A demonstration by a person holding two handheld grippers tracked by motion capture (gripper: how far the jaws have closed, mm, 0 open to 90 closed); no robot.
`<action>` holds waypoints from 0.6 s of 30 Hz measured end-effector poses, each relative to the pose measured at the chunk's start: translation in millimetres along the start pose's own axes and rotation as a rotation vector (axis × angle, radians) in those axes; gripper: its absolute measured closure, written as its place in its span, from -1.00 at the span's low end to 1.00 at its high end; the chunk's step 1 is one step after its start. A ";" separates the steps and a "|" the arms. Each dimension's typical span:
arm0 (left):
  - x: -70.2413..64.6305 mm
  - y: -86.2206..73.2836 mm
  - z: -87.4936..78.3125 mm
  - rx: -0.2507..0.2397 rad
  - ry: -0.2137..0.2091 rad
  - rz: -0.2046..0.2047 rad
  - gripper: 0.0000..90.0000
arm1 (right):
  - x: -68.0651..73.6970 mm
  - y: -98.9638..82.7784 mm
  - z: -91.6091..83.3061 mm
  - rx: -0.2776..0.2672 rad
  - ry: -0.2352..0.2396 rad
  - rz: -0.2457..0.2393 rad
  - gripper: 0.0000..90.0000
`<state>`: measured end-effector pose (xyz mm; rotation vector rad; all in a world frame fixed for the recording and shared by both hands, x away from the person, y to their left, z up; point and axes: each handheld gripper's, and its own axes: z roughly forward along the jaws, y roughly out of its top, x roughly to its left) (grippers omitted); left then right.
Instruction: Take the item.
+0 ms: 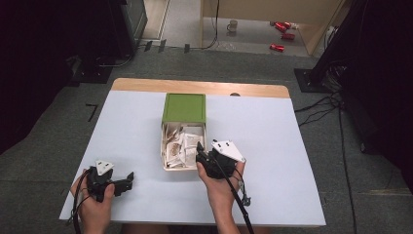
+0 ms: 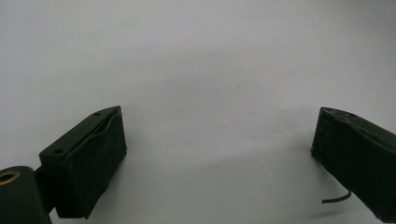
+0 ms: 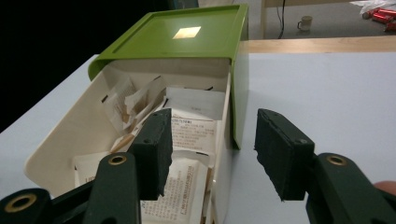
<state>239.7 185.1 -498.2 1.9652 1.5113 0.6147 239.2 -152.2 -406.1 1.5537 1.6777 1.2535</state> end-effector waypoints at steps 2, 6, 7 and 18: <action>0.1 0.0 0.0 0.000 0.000 0.001 -0.93 | 3.2 3.9 -1.2 -0.002 0.012 -0.014 0.05; 0.1 0.0 -0.1 0.001 0.000 0.001 -0.93 | 6.6 6.7 -1.4 -0.004 0.023 -0.026 0.04; 0.1 0.0 0.0 0.000 0.000 0.001 -0.93 | 8.1 7.2 -1.2 -0.004 0.028 -0.026 0.04; -0.1 0.2 0.2 0.001 0.001 0.000 -0.93 | 24.2 5.7 5.8 0.000 0.064 -0.047 0.06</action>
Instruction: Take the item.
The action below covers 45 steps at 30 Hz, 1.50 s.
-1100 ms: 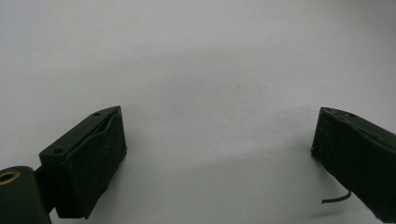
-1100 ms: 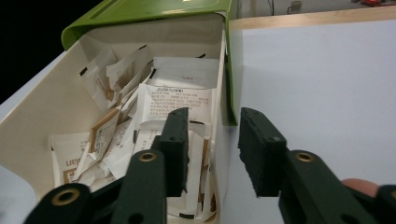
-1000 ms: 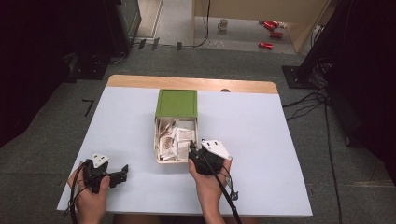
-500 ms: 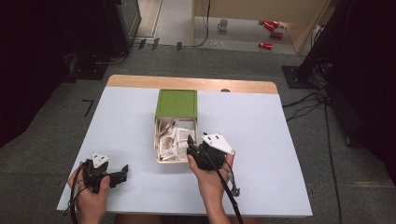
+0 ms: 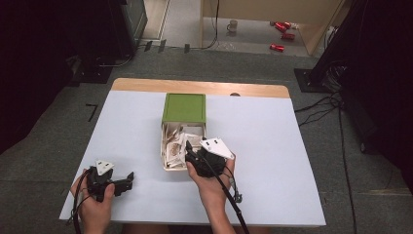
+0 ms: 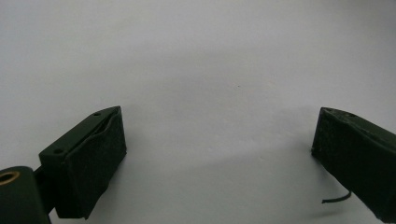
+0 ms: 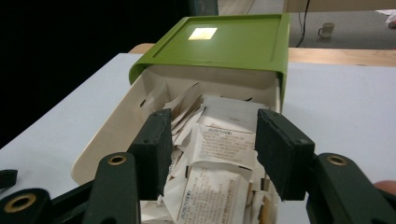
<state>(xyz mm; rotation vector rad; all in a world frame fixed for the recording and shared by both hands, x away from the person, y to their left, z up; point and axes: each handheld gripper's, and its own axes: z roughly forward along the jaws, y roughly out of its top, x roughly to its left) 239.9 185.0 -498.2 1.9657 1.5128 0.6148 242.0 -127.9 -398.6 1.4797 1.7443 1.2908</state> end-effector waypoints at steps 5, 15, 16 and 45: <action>-0.1 0.1 0.0 0.000 0.000 -0.001 -0.93 | 6.5 -2.8 4.7 0.012 0.011 -0.005 0.08; -0.1 0.1 0.0 0.001 0.000 -0.001 -0.93 | 14.6 -8.5 11.0 0.030 0.025 -0.017 0.13; -0.1 0.1 0.1 0.000 0.000 -0.002 -0.93 | 16.0 -10.0 12.9 0.033 0.028 -0.016 0.14; -0.3 0.0 0.3 -0.003 0.000 -0.004 -0.93 | 31.7 -27.1 34.7 0.091 0.082 -0.019 0.42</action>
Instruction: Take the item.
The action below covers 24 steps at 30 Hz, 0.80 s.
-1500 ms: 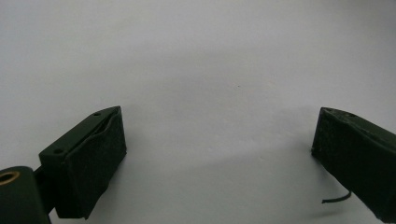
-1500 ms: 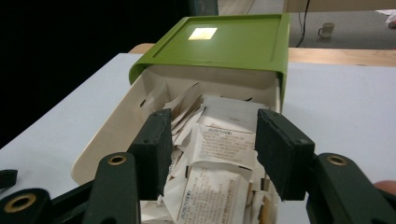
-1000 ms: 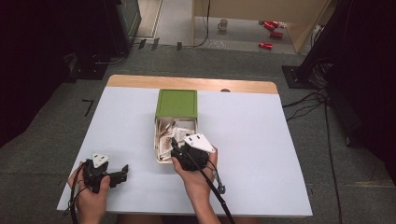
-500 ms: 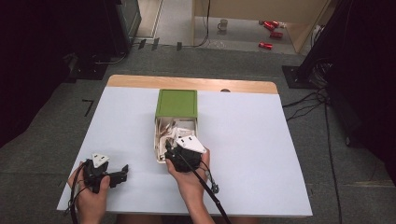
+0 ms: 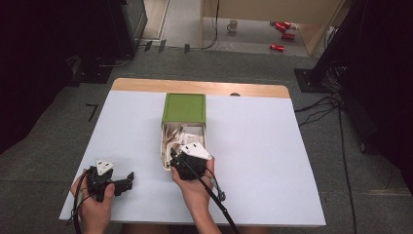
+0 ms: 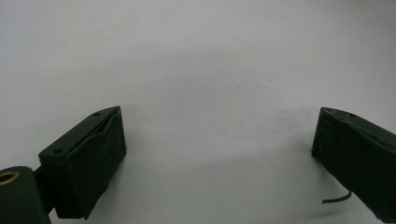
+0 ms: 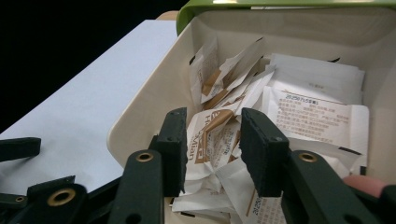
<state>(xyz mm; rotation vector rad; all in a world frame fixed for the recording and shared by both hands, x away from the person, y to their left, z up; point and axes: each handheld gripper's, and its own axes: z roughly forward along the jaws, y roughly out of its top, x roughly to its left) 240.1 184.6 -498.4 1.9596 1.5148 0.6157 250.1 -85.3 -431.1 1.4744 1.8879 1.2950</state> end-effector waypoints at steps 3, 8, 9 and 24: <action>0.0 0.0 0.0 0.000 0.000 0.000 -0.93 | 0.0 -1.4 3.1 0.007 0.008 0.003 0.53; 0.0 0.0 0.0 0.000 0.000 0.000 -0.93 | -0.7 -3.3 6.5 0.007 0.007 0.020 0.63; 0.0 0.0 0.0 0.000 0.000 0.000 -0.93 | -1.1 -3.4 7.1 0.007 0.010 0.025 0.64; 0.0 0.1 0.0 0.000 0.000 0.000 -0.93 | -0.1 -8.3 14.7 0.034 0.028 0.054 0.93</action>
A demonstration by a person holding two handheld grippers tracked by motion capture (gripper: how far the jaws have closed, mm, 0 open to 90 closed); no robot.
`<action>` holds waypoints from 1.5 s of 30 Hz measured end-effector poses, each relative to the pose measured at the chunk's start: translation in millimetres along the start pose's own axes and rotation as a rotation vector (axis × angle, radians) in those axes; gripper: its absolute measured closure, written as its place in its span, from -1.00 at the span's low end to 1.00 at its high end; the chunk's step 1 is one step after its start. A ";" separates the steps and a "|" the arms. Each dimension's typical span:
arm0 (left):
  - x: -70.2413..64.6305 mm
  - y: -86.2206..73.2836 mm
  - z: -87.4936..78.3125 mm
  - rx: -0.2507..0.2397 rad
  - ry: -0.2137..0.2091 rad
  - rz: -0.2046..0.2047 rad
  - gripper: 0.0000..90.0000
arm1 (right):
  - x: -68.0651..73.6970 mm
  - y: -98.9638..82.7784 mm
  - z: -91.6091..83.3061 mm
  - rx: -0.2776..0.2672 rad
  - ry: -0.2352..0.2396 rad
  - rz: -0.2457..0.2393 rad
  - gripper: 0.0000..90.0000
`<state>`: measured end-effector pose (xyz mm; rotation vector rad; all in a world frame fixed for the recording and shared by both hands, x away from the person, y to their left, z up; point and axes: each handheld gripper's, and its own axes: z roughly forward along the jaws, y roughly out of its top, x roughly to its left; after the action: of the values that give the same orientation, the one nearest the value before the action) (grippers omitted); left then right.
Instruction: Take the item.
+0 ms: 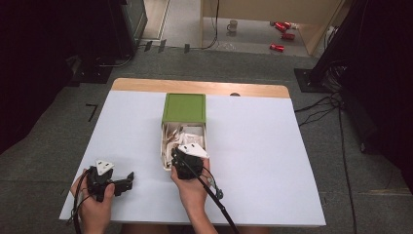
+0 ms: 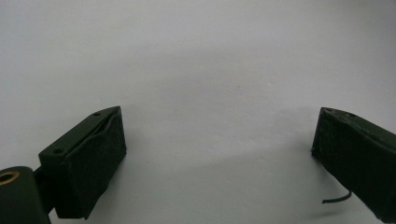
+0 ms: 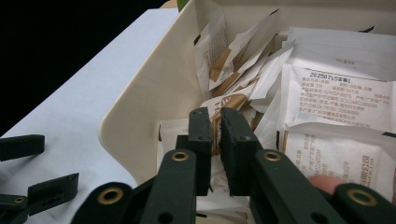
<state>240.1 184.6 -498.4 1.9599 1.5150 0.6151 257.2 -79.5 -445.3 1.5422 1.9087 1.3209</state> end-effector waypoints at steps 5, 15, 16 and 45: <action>0.0 0.0 0.1 0.000 0.000 -0.001 -0.93 | -0.4 0.6 -0.8 0.000 0.003 0.004 1.00; 0.0 0.0 0.1 0.000 0.000 0.000 -0.93 | -1.1 5.7 -8.3 -0.042 0.000 -0.001 1.00; 0.0 0.1 0.1 0.000 0.000 -0.001 -0.93 | -1.5 6.6 -9.3 -0.050 -0.001 -0.002 1.00; 0.0 0.1 -0.1 0.003 0.000 0.002 -0.93 | -14.3 32.5 -42.1 -0.143 -0.032 -0.022 1.00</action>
<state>240.2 184.7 -498.2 1.9637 1.5150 0.6139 249.2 -111.7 -401.3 1.4594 1.7656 1.3832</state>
